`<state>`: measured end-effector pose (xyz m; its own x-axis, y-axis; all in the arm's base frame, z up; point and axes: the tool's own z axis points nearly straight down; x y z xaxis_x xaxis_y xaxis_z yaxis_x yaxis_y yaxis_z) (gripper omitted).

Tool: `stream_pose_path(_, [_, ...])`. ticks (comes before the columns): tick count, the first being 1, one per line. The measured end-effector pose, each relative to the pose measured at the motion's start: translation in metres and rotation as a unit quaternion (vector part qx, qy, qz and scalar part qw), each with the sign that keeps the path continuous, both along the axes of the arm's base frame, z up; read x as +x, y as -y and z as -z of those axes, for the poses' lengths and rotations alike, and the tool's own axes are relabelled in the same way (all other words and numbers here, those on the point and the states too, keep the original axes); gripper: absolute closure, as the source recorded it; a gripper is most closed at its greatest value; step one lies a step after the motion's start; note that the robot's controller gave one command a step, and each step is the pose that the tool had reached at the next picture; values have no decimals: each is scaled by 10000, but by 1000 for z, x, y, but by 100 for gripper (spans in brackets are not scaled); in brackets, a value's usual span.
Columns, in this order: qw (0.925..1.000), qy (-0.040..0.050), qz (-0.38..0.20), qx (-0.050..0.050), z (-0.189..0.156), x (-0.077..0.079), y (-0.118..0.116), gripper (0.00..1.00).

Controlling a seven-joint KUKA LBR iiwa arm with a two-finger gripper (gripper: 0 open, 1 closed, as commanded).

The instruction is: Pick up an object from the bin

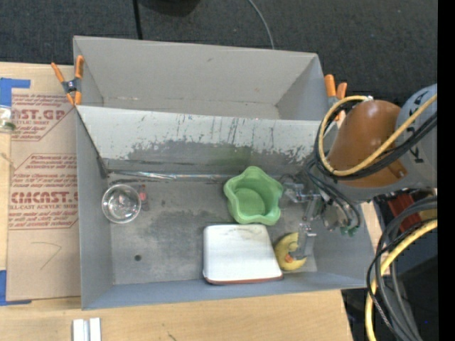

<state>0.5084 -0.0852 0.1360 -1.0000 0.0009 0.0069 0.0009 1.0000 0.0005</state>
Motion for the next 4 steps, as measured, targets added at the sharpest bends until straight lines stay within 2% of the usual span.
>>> stream_pose_path(1, [10000, 36, -5, -4, -4, 2, 0, 0])
stream_pose_path(2, [9996, 63, -289, -15, 26, -1, -19, 0])
stream_pose_path(3, [9939, 42, -1099, 7, 48, -12, -34, 0])
stream_pose_path(4, [9997, 94, -217, -17, 54, 4, -67, 100])
